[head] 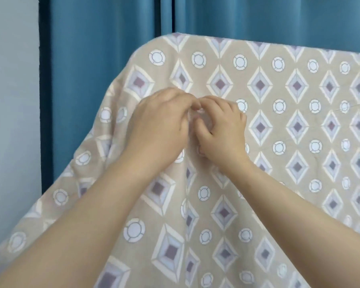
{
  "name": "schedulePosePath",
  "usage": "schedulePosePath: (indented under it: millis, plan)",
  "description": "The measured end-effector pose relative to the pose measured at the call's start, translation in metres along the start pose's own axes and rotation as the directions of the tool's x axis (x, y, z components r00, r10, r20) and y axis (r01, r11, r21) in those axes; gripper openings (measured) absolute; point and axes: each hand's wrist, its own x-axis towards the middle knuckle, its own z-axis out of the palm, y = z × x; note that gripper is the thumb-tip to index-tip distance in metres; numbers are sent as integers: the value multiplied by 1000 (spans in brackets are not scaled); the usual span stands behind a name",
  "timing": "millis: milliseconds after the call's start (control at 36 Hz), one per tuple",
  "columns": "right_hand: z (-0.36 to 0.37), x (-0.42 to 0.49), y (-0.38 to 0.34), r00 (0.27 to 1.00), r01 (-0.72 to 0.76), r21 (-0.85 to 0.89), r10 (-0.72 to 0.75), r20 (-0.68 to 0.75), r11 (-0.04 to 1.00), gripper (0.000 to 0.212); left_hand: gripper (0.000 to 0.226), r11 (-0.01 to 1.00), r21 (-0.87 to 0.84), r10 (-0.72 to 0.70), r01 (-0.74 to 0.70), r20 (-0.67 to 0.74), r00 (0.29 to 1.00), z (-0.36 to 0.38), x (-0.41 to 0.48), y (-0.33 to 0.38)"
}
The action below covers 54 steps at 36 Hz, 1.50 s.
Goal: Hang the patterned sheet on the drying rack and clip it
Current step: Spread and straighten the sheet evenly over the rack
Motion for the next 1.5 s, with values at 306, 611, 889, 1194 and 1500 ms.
schedulePosePath:
  millis: [306,611,889,1194,1500]
  plan:
    - [-94,-92,88,942,-282,-226,313,118,932,38,23,914,-347,-172,210,137,976,96,-87,84]
    - [-227,-224,176,719,-511,-493,664,204,704,27,22,752,-453,-97,478,642,761,203,-175,217]
    - [-260,-278,130,455,-620,-623,865,210,477,28,23,667,-388,-55,636,825,562,187,-220,228]
    - [-362,-327,137,178,-691,-707,984,30,147,31,22,641,-373,92,670,905,415,210,-247,317]
    - [-423,-317,160,138,-712,-703,979,-152,-8,31,23,597,-481,264,642,873,410,246,-224,398]
